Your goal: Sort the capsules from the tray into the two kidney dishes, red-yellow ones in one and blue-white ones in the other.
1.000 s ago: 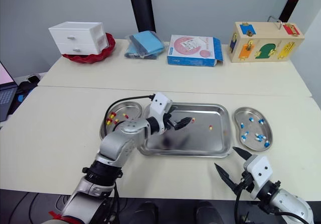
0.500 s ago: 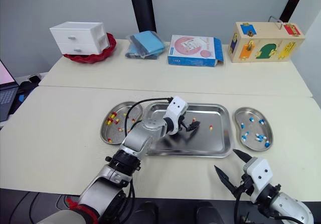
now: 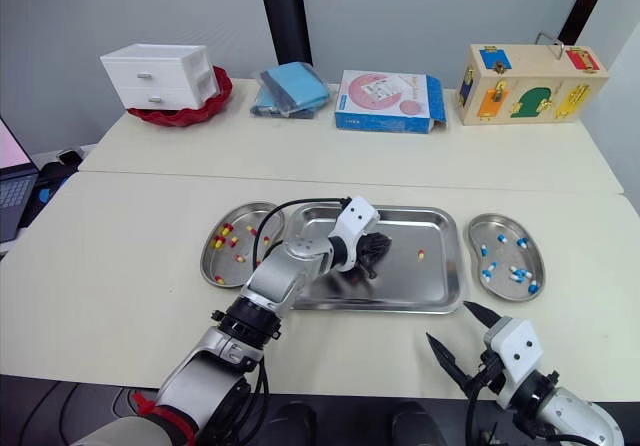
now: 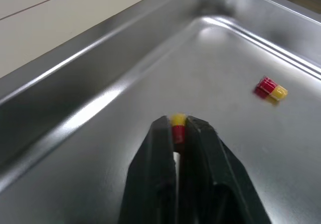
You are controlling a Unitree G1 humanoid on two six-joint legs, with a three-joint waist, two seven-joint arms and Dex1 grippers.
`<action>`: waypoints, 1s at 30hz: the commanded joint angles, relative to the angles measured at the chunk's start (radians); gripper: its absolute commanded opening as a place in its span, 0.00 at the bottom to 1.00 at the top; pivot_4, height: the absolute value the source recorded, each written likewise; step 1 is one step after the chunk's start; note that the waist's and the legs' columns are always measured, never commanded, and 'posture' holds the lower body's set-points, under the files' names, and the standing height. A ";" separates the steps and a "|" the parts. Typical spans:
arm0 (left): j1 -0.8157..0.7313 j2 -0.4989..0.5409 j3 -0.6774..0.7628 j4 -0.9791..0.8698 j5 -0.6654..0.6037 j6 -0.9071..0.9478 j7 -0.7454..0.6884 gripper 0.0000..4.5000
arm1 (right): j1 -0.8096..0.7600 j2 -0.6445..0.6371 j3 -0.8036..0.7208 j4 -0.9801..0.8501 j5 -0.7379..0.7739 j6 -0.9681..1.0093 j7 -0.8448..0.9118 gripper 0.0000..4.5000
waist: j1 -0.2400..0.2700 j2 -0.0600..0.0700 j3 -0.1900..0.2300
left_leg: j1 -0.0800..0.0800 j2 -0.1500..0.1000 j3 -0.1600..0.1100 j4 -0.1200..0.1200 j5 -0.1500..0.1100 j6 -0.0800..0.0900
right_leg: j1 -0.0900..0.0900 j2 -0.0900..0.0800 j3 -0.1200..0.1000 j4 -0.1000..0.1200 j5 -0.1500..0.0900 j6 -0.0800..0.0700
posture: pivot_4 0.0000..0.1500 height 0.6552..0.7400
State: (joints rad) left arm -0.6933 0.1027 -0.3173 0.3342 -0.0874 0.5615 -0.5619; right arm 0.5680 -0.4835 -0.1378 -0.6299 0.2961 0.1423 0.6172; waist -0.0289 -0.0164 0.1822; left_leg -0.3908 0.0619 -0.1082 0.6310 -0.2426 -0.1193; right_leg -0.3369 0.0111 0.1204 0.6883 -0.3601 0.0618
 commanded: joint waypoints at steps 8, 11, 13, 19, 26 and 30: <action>0.074 0.100 0.090 -0.342 -0.076 0.106 -0.060 0.01 | -0.024 -0.010 -0.004 -0.050 -0.001 -0.012 -0.010 1.00 | -0.001 0.000 0.000 | -0.001 0.000 0.000 0.000 0.000 0.000 | -0.001 0.000 0.000 0.000 0.000 0.000 | 1.00 1.00; 0.118 0.170 0.147 -0.513 -0.130 0.215 -0.072 0.01 | -0.041 -0.022 0.002 -0.037 -0.008 -0.027 0.006 1.00 | -0.002 0.001 0.000 | 0.000 0.001 0.000 0.000 0.000 0.000 | -0.001 0.000 0.000 0.000 0.000 0.000 | 1.00 1.00; 0.150 0.230 0.181 -0.593 -0.147 0.260 -0.074 0.01 | -0.053 -0.034 0.009 -0.028 -0.010 -0.040 0.023 1.00 | -0.001 0.001 0.000 | 0.000 0.001 0.000 0.000 0.000 0.000 | -0.001 0.000 0.000 0.000 0.000 0.000 | 1.00 1.00; 0.253 0.364 0.400 -0.778 -0.238 0.437 -0.032 0.01 | -0.140 -0.089 0.067 0.024 -0.002 -0.076 0.124 1.00 | -0.002 0.000 0.000 | 0.000 0.001 0.000 0.000 0.000 0.000 | 0.000 0.000 0.000 0.000 0.000 0.000 | 1.00 1.00; 0.417 0.443 0.596 -0.924 -0.285 0.551 0.032 0.01 | -0.282 -0.127 0.174 0.091 0.032 -0.088 0.255 1.00 | 0.003 -0.002 0.001 | 0.000 0.001 -0.001 0.000 0.000 0.000 | 0.000 0.000 -0.001 0.000 0.000 0.000 | 1.00 1.00; 0.505 0.446 0.664 -0.964 -0.265 0.569 0.093 0.01 | -0.345 -0.127 0.208 0.119 0.042 -0.087 0.293 1.00 | 0.001 -0.003 0.002 | 0.000 0.001 -0.001 0.000 0.000 0.000 | 0.000 -0.001 -0.001 0.000 0.000 0.000 | 1.00 1.00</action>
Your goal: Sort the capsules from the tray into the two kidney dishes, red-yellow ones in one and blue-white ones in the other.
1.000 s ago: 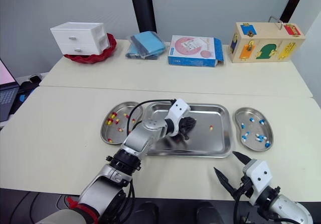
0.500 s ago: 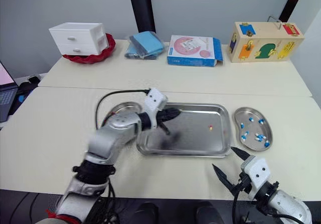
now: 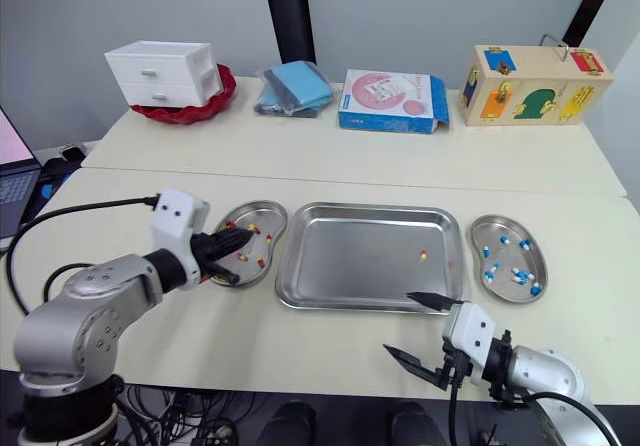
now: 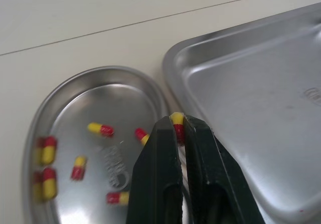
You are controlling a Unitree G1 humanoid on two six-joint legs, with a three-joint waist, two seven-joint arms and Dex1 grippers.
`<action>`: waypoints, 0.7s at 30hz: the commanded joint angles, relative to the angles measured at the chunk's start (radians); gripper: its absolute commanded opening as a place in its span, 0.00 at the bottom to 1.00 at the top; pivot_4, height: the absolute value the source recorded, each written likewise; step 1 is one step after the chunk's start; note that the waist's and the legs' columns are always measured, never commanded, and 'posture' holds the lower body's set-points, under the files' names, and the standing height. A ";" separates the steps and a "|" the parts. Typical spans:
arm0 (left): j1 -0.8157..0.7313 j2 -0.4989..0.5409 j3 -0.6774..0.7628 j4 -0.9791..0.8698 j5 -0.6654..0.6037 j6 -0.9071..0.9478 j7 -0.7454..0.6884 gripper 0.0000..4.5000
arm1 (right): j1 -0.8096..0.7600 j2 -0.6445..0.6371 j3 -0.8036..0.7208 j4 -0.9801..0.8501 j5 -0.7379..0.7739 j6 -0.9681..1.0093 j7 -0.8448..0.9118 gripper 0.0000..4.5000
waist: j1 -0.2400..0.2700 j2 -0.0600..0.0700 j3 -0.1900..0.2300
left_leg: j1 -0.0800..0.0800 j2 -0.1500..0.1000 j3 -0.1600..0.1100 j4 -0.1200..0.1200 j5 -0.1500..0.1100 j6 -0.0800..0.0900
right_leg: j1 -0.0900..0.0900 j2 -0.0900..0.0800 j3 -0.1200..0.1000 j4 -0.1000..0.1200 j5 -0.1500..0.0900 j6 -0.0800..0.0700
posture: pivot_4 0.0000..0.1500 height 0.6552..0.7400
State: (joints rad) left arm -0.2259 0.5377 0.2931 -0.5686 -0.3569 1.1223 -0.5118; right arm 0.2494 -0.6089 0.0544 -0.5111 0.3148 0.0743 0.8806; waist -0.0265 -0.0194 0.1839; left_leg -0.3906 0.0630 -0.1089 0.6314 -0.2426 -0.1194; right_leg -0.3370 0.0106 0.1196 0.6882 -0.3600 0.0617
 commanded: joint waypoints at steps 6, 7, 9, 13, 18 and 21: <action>0.085 0.014 0.083 -0.052 -0.008 -0.014 0.071 0.01 | -0.065 0.009 0.038 0.009 0.020 -0.010 0.033 1.00 | 0.000 0.000 0.000 | 0.000 0.000 0.000 0.000 0.000 0.000 | 0.000 0.000 0.000 0.000 0.000 0.000 | 1.00 1.00; 0.088 0.017 0.084 -0.044 -0.006 -0.022 0.074 0.01 | -0.069 0.011 0.038 0.009 0.021 -0.008 0.030 1.00 | -0.001 0.000 0.000 | 0.000 0.000 0.000 0.000 0.000 0.000 | 0.000 0.000 0.000 0.000 0.000 0.000 | 1.00 1.00; 0.087 0.014 0.086 -0.025 -0.006 -0.045 0.077 0.01 | -0.077 0.018 0.037 0.007 0.026 -0.002 0.020 1.00 | -0.001 0.000 0.000 | 0.000 0.000 0.000 0.000 0.000 0.000 | 0.000 0.000 0.000 0.000 0.000 0.000 | 1.00 1.00; 0.068 0.002 0.083 0.011 -0.012 -0.082 0.083 0.01 | -0.090 0.036 0.031 0.002 0.034 0.009 -0.004 1.00 | -0.001 0.000 0.000 | 0.000 0.000 0.000 0.000 0.000 0.000 | 0.000 0.000 0.000 0.000 0.000 0.000 | 1.00 1.00; 0.078 0.019 0.080 0.023 -0.031 -0.125 0.066 0.32 | -0.097 0.049 0.022 -0.008 0.051 0.035 -0.034 1.00 | -0.002 0.000 0.000 | 0.000 0.000 0.000 0.000 0.000 0.000 | 0.000 0.000 0.000 0.000 0.000 0.000 | 1.00 1.00; 0.086 0.021 0.079 0.020 -0.042 -0.140 0.061 0.53 | -0.093 0.047 0.025 -0.013 0.052 0.039 -0.040 1.00 | -0.002 0.000 0.000 | 0.000 0.000 0.000 -0.001 0.000 0.000 | 0.000 0.000 0.000 0.000 0.000 0.000 | 1.00 1.00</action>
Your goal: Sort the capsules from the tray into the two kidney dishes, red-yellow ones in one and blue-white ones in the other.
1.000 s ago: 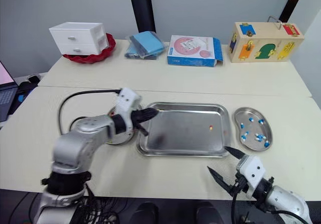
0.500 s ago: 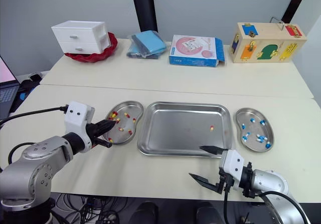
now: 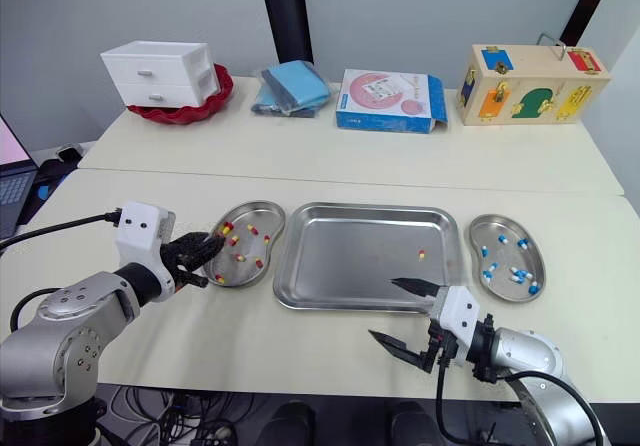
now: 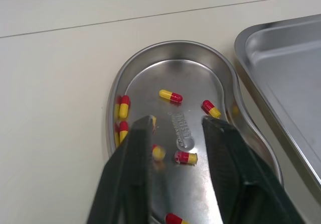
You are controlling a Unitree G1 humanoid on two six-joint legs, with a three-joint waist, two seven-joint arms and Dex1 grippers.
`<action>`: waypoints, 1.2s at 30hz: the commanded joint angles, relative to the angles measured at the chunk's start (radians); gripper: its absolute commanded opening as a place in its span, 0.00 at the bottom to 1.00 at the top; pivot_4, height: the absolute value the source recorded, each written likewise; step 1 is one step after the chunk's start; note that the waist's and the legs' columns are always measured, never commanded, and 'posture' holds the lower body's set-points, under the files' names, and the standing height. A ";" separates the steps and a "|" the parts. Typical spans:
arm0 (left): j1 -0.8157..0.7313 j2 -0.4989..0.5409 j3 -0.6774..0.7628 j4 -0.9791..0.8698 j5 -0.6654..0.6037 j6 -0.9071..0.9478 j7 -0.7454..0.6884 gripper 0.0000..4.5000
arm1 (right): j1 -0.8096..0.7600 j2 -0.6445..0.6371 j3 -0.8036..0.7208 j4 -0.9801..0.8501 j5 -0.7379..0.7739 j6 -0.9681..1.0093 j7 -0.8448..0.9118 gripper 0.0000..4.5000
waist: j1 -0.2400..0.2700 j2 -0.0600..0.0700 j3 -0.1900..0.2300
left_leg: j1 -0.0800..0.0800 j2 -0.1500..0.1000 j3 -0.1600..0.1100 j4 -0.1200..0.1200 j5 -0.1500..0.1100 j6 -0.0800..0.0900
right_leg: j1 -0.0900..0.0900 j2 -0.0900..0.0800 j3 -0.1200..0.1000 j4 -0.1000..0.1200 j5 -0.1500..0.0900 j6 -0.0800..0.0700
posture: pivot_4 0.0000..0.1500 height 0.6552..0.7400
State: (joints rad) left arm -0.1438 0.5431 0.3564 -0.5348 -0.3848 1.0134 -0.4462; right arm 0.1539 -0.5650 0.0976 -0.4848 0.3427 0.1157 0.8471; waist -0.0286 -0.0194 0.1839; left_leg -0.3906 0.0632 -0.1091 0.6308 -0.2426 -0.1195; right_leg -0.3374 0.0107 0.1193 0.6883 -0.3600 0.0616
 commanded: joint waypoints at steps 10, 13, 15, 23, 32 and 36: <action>0.069 0.005 0.044 -0.031 -0.070 -0.089 -0.027 0.99 | 0.007 -0.002 -0.019 -0.046 0.014 0.005 -0.022 1.00 | -0.001 0.000 0.000 | 0.000 0.000 0.000 0.000 0.000 0.000 | 0.000 0.000 0.000 0.000 0.000 0.000 | 1.00 1.00; 0.118 0.010 0.074 -0.026 -0.085 -0.146 -0.050 0.99 | 0.018 -0.011 -0.034 -0.057 0.015 0.010 -0.034 1.00 | -0.001 0.000 0.000 | 0.000 0.000 0.000 0.000 0.000 0.000 | 0.000 0.000 0.000 0.000 0.000 0.000 | 1.00 1.00; 0.150 0.009 0.104 -0.021 -0.105 -0.171 -0.065 0.99 | 0.037 -0.019 -0.055 -0.073 0.023 0.019 -0.042 1.00 | -0.001 0.000 0.000 | 0.000 0.000 0.000 0.000 0.000 0.000 | 0.000 0.000 0.000 0.000 0.000 0.000 | 1.00 1.00; 0.311 0.031 0.234 0.025 -0.158 -0.298 -0.177 0.99 | 0.181 -0.078 -0.245 -0.132 0.083 0.066 -0.052 1.00 | -0.001 0.000 0.000 | 0.000 0.000 0.001 -0.001 0.000 0.000 | 0.000 0.000 0.001 0.000 0.000 0.000 | 1.00 1.00; 0.550 0.052 0.329 0.186 -0.103 -0.487 -0.283 0.99 | 0.375 -0.180 -0.604 0.000 0.143 0.046 0.089 1.00 | -0.003 0.000 0.000 | 0.001 0.000 0.002 -0.001 0.000 0.000 | 0.001 0.000 0.001 -0.004 0.000 0.000 | 1.00 1.00; 0.620 0.041 0.336 0.219 -0.100 -0.544 -0.306 0.99 | 0.414 -0.205 -0.672 0.079 0.130 0.019 0.161 1.00 | -0.002 -0.001 0.000 | 0.000 0.000 0.002 -0.001 0.000 0.000 | 0.001 0.000 0.001 -0.006 0.000 0.000 | 1.00 1.00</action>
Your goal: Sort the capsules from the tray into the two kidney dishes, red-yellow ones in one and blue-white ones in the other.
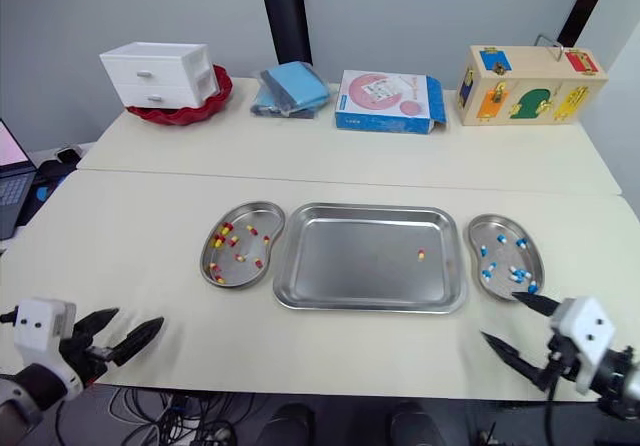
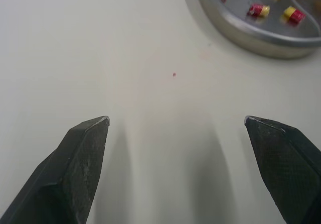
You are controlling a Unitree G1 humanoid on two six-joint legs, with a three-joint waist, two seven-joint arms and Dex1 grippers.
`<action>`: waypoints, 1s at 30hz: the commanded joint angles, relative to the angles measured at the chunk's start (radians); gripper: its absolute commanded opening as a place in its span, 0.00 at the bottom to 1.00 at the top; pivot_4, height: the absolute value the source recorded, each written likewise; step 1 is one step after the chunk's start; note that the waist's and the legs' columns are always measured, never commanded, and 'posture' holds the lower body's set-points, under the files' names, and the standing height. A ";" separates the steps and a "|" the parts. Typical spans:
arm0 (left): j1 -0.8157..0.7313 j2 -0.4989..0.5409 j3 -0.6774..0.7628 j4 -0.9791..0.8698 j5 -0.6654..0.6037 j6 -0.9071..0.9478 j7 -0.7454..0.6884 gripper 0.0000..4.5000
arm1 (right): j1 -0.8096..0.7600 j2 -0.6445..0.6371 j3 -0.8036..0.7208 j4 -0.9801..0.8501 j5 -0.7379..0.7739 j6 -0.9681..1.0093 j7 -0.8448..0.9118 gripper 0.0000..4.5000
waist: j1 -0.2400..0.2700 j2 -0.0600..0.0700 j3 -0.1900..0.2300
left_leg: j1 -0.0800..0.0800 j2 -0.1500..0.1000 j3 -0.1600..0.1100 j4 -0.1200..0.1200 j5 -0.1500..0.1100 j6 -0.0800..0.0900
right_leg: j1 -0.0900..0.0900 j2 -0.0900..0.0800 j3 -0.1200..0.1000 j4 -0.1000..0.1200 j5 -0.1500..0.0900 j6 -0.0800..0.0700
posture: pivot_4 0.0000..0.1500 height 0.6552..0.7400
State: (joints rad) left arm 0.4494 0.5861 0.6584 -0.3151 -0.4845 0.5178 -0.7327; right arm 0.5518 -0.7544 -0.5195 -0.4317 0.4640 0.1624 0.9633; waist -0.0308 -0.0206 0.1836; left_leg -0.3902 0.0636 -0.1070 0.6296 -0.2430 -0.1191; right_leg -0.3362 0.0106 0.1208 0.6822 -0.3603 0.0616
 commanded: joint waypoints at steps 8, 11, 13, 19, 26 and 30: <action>0.103 -0.023 0.013 -0.026 -0.006 -0.100 -0.032 0.99 | 0.028 -0.018 -0.065 0.101 -0.018 -0.051 0.092 1.00 | -0.002 0.000 0.000 | 0.000 0.000 0.001 -0.001 0.000 0.000 | 0.000 0.000 0.001 0.000 0.000 0.000 | 1.00 1.00; 0.105 -0.023 0.003 -0.052 -0.007 -0.093 -0.025 0.99 | 0.023 -0.010 -0.051 0.094 -0.022 -0.058 0.091 1.00 | -0.001 0.000 0.000 | 0.000 0.000 0.001 0.000 0.000 0.000 | 0.000 0.000 0.001 -0.001 0.000 0.000 | 1.00 1.00; 0.104 -0.021 -0.001 -0.065 -0.009 -0.087 -0.020 0.99 | 0.024 -0.005 -0.043 0.090 -0.025 -0.064 0.088 1.00 | -0.001 0.000 0.000 | 0.000 0.000 0.001 0.000 0.000 0.000 | 0.000 0.000 0.001 -0.001 0.000 0.000 | 1.00 1.00; 0.106 -0.008 -0.025 -0.090 -0.006 -0.098 -0.039 0.99 | 0.031 0.020 -0.015 0.071 -0.042 -0.092 0.080 1.00 | -0.001 0.000 0.000 | 0.000 0.000 0.001 0.000 0.000 0.000 | 0.000 0.000 0.001 -0.001 0.000 0.000 | 1.00 1.00; 0.113 0.031 -0.063 -0.110 0.004 -0.148 -0.115 0.99 | 0.051 0.097 0.076 -0.060 -0.050 -0.072 0.017 1.00 | -0.001 0.001 0.000 | 0.000 0.000 0.001 -0.001 0.000 0.000 | 0.000 0.000 0.001 -0.001 0.000 0.000 | 1.00 1.00; 0.120 0.053 -0.093 -0.141 -0.003 -0.173 -0.169 0.99 | 0.043 0.160 0.153 -0.139 -0.066 -0.052 -0.064 1.00 | -0.001 0.001 0.000 | 0.000 0.000 0.001 -0.001 0.000 0.000 | 0.000 0.000 0.001 -0.001 0.000 0.000 | 1.00 1.00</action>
State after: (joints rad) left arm 0.5574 0.6119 0.5836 -0.3998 -0.4817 0.3812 -0.8544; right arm 0.6002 -0.6365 -0.4106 -0.4836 0.4102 0.0992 0.9695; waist -0.0320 -0.0201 0.1834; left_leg -0.3903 0.0641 -0.1057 0.6291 -0.2431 -0.1191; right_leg -0.3365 0.0107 0.1221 0.6816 -0.3604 0.0617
